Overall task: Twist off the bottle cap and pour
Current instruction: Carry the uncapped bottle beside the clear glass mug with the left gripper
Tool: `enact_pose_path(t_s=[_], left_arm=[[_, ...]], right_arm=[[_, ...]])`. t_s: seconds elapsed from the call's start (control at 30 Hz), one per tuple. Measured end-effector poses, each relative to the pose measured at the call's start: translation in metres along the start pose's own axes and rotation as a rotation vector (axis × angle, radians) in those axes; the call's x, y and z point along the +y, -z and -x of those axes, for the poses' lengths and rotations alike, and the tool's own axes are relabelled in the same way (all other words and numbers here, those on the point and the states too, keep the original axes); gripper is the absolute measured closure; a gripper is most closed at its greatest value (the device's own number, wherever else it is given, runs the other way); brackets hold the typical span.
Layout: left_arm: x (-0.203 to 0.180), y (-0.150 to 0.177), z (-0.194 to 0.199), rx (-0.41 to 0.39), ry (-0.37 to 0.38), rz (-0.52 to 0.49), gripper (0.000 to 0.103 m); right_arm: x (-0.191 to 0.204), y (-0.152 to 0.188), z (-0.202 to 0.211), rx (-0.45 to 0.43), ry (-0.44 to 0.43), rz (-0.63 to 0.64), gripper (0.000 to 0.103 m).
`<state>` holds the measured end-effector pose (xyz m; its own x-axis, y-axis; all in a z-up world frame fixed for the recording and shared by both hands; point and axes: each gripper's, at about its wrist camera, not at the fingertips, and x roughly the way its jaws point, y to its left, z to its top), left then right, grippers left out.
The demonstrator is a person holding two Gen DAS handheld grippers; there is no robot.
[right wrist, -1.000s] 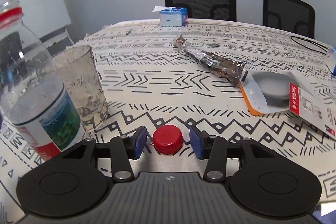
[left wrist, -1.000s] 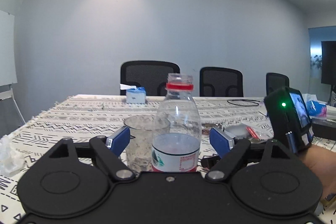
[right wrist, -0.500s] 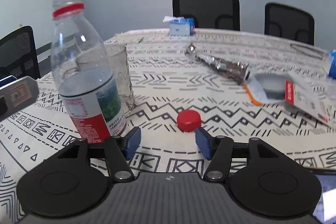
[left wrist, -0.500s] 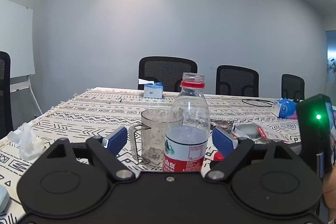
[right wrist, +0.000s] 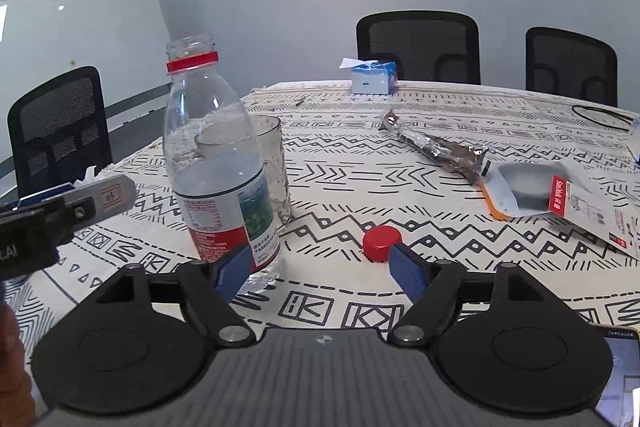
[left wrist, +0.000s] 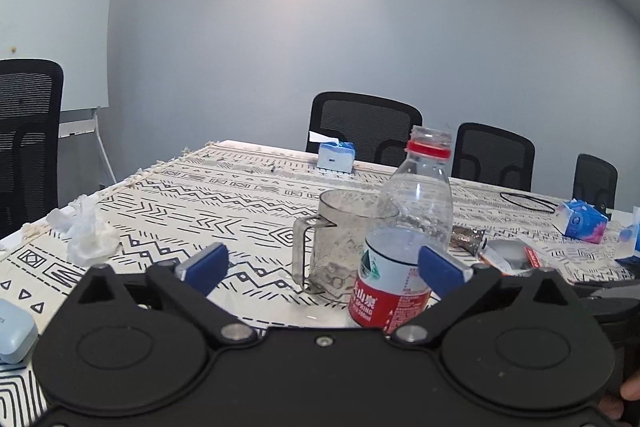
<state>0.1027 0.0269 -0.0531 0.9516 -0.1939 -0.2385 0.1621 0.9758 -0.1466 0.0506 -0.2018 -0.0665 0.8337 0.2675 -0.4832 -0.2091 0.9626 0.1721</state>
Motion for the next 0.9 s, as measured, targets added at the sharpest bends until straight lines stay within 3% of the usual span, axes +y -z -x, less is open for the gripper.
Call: enact_pose_path(t_s=[0.5, 0.9], left_arm=[[-0.013, -0.006, 0.003, 0.057, -0.084, 0.002, 0.000], [-0.027, -0.012, 0.013, 0.033, -0.126, -0.056, 0.000]], right_arm=[[0.003, -0.002, 0.023, -0.066, -0.063, 0.019, 0.004], [0.001, -0.002, 0.020, -0.048, -0.061, 0.013, 0.004]])
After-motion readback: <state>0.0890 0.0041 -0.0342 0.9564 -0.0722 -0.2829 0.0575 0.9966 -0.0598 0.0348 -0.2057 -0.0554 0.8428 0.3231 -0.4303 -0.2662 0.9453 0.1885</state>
